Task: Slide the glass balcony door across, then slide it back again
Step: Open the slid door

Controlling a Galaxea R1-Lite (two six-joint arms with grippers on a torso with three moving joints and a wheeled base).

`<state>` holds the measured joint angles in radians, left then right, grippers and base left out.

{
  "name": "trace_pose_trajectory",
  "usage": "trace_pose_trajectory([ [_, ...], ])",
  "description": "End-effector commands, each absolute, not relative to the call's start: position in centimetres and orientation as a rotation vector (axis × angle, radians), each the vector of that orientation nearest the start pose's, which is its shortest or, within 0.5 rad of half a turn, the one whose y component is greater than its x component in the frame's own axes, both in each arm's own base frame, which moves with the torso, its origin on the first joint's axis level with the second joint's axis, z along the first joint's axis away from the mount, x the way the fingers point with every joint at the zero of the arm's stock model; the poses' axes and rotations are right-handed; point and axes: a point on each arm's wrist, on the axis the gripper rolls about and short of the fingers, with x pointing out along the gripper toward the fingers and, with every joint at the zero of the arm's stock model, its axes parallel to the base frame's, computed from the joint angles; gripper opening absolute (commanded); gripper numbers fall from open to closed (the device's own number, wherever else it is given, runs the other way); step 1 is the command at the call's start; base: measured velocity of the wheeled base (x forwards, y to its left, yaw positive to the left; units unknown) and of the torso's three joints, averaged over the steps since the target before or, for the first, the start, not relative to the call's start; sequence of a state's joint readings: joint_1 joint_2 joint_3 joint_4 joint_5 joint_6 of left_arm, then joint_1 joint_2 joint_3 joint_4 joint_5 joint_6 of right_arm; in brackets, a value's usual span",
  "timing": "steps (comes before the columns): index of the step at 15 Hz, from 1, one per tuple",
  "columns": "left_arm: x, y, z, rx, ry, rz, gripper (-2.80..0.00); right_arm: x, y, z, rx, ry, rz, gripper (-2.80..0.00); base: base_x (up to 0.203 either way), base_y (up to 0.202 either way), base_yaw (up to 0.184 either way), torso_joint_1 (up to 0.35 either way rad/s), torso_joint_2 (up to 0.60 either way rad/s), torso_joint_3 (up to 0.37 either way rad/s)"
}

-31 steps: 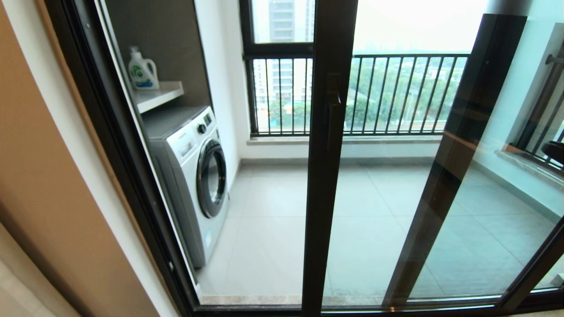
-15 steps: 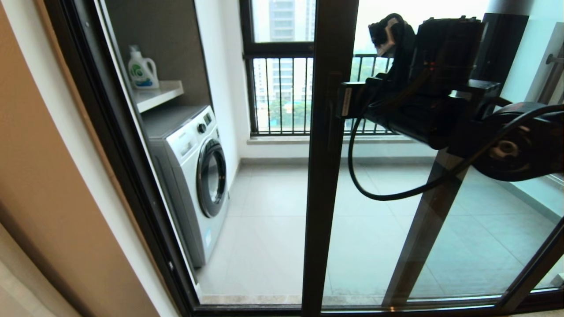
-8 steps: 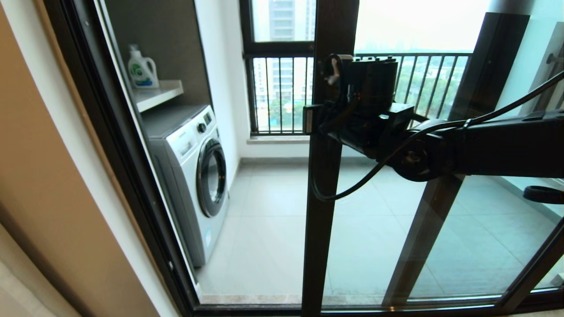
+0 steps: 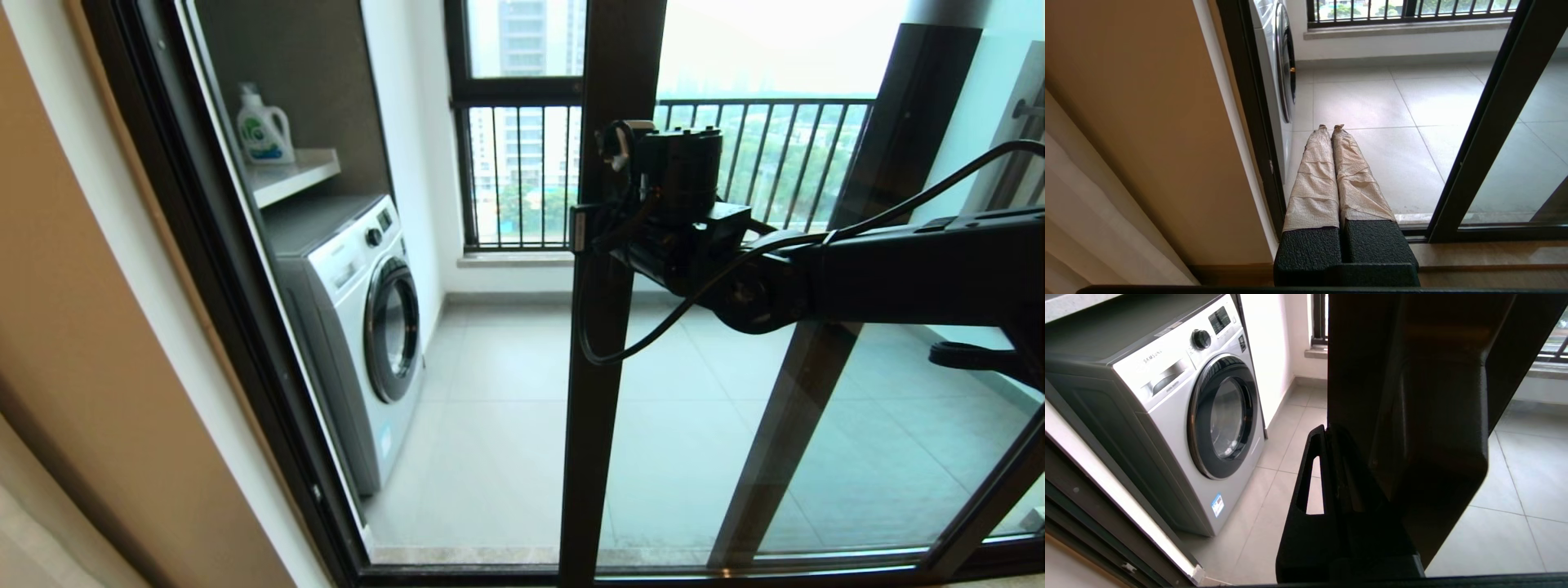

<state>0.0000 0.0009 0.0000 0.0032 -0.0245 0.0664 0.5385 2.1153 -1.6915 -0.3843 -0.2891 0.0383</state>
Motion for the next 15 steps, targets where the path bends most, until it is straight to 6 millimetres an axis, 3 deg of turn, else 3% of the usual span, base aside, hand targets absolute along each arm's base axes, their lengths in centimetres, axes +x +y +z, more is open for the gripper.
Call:
trace_pose_trajectory([
  [1,-2.3,-0.1,7.5,0.067,0.005,-0.025,-2.8,38.9,21.6,25.4,0.028,0.028,0.226,-2.8,0.0,0.0,0.0,0.0,0.0,0.0],
  [8,-2.3,-0.1,7.5,0.067,0.005,-0.026,-2.8,39.3,20.1,25.7,0.027,0.026,0.19,-2.8,0.0,0.0,0.0,0.0,0.0,0.0],
  [15,-2.3,-0.1,7.5,0.067,0.005,-0.025,-2.8,39.7,16.7,25.7,0.019,0.041,0.117,-2.8,0.0,0.0,0.0,0.0,0.0,0.0],
])
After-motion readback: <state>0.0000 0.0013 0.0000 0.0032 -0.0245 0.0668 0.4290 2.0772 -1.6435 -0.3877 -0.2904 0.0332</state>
